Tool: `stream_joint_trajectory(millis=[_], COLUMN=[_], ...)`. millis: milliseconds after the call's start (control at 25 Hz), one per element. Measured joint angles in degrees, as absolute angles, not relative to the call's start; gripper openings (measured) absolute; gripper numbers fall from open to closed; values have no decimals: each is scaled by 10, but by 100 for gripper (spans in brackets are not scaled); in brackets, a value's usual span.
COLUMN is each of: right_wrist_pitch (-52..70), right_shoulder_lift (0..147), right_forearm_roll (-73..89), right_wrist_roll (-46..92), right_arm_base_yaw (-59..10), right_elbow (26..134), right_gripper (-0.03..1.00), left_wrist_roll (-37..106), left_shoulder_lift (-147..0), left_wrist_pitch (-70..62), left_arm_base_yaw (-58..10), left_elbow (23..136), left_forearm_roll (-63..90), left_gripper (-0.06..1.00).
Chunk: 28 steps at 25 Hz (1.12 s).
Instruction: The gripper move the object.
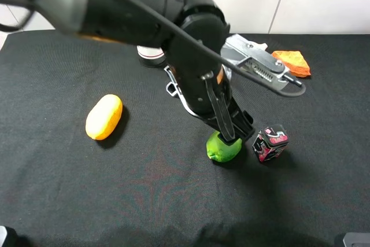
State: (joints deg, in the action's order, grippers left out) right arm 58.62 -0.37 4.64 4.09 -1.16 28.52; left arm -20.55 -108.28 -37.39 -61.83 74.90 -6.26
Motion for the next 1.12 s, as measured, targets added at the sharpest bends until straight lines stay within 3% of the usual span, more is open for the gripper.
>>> stream_joint_trajectory(millis=[560,1120], right_wrist_pitch=[586,586], right_shoulder_lift=[-4,-4], right_forearm_roll=[46,46], right_wrist_roll=[41,41], right_arm_base_yaw=[-12,-12], right_elbow=[285,285], right_gripper=[69,69], left_wrist_roll=[-213,-148], left_shoulder_lift=[-983,-868], left_wrist_pitch=[-507,-628], left_arm_base_yaw=[-605,-544], left_elbow=[751,751], left_forearm_roll=[-54,-39], left_gripper=[97,99])
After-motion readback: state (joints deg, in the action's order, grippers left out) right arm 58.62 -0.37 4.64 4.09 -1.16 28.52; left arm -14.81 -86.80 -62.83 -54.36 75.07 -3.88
